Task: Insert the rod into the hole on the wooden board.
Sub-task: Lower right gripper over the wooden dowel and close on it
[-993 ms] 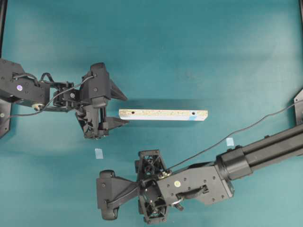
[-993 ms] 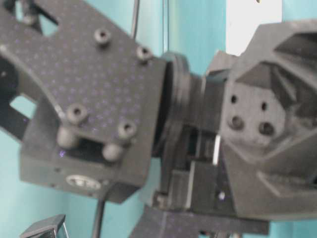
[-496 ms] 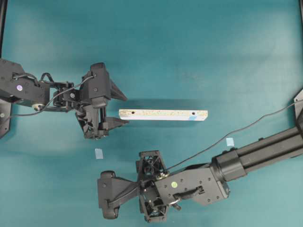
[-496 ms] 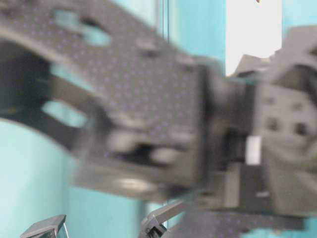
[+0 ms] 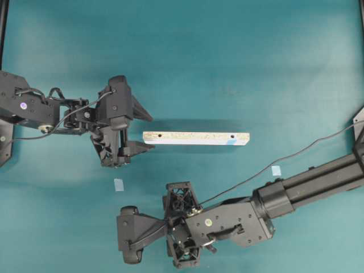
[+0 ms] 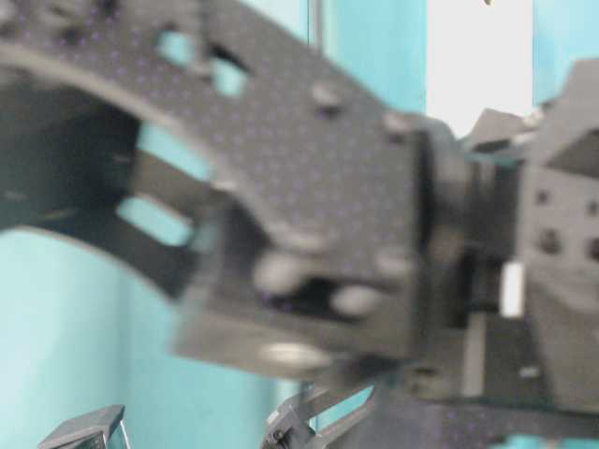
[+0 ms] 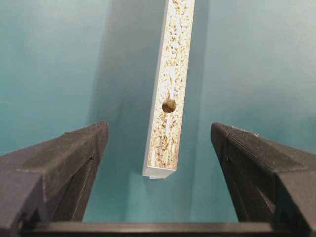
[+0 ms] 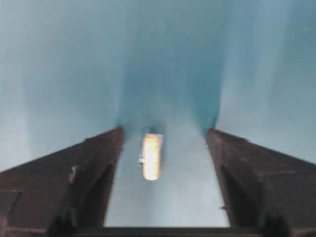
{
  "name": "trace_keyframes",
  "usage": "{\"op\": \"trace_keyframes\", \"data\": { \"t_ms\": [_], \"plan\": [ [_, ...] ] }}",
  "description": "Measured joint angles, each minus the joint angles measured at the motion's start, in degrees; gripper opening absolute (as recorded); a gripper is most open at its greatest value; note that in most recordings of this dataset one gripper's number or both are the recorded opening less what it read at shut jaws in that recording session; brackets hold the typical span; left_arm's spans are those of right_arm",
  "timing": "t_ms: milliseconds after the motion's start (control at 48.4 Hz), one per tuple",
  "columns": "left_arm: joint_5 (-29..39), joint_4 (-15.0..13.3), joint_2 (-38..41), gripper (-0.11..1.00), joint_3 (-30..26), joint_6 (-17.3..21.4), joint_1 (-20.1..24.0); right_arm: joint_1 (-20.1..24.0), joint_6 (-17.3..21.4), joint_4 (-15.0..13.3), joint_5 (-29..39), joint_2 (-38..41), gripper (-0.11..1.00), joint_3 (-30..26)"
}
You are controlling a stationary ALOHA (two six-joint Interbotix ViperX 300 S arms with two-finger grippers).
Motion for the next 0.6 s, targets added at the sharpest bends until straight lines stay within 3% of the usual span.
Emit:
{"op": "trace_keyframes", "data": {
  "t_ms": [186, 600],
  "plan": [
    [0.1, 0.0, 0.0, 0.96, 0.0, -0.1, 0.0, 0.4, 0.1, 0.0, 0.0, 0.0, 0.51, 0.0],
    [0.0, 0.0, 0.0, 0.96, 0.0, 0.0, 0.0, 0.4, 0.1, 0.0, 0.0, 0.0, 0.50, 0.0]
  ]
}}
